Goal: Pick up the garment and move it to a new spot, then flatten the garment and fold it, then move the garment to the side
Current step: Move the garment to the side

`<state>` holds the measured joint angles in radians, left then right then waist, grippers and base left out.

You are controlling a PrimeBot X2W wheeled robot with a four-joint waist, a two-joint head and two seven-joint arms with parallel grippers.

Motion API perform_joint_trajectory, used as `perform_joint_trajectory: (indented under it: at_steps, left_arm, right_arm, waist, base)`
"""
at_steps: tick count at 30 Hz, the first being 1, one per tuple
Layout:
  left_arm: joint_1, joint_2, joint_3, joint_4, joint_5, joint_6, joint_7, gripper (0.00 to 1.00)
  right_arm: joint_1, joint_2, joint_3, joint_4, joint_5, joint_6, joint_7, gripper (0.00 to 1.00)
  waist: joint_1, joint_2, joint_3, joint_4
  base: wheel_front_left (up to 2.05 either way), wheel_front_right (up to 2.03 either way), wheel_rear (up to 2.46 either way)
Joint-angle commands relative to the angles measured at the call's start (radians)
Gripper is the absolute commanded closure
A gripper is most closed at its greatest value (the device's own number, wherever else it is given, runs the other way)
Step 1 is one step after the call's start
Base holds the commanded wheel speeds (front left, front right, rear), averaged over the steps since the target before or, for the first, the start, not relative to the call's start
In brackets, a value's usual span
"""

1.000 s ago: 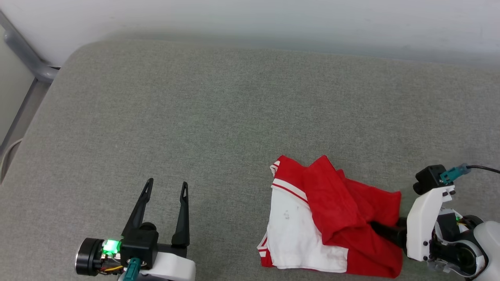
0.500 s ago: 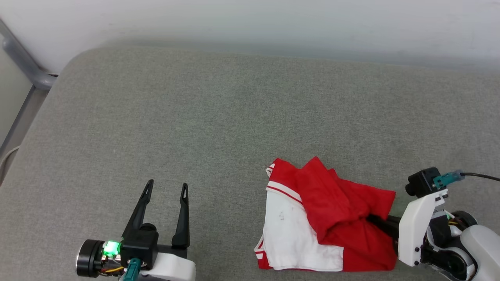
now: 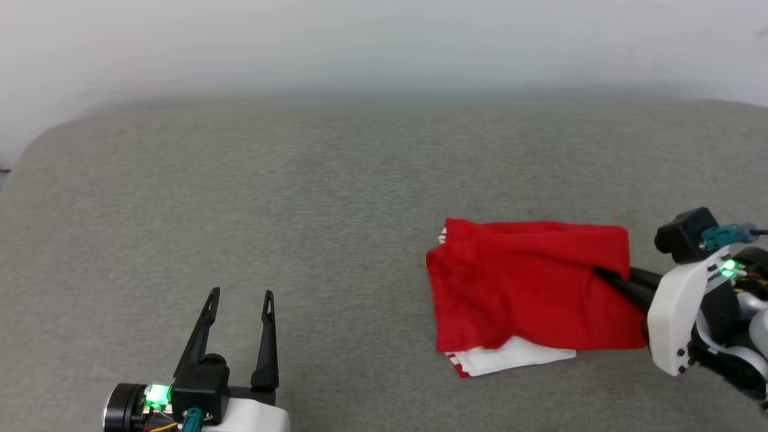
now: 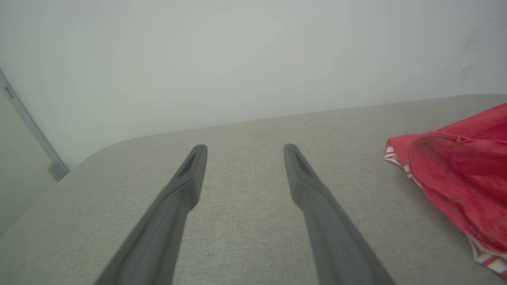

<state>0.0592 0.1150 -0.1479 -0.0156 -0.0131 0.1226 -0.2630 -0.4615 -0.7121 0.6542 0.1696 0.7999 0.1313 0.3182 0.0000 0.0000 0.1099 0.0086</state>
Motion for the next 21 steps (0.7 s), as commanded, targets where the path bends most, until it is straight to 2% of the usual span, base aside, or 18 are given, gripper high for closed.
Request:
perform_joint_trajectory:
  at_steps: [1, 12, 16, 21]
  left_arm:
    - [-0.002, 0.002, 0.007, -0.007, -0.001, 0.000, -0.002, 0.00]
    - [-0.058, 0.035, 0.024, -0.039, 0.016, -0.003, -0.002, 0.00]
    - [-0.093, 0.053, 0.019, -0.054, 0.027, -0.004, -0.002, 0.00]
    - [-0.141, 0.070, 0.005, -0.076, 0.037, -0.014, -0.002, 0.00]
  right_arm:
    - [-0.028, -0.027, -0.003, -0.015, -0.013, -0.001, 0.002, 1.00]
    - [-0.091, -0.096, -0.057, -0.013, -0.017, -0.001, 0.013, 1.00]
    - [-0.136, -0.128, -0.089, 0.036, -0.031, -0.001, 0.007, 1.00]
    - [-0.211, -0.169, -0.111, 0.130, -0.082, -0.001, 0.012, 1.00]
  waist:
    - [0.0000, 0.0000, 0.015, -0.070]
    - [0.0000, 0.0000, 0.120, -0.230]
    - [0.0000, 0.0000, 0.180, -0.249]
    - [0.0000, 0.0000, 0.256, -0.230]
  base:
    - [0.00, 0.00, 0.00]
    - [0.00, 0.00, 0.00]
    - [0.00, 0.00, 0.00]
    - [0.00, 0.00, 0.00]
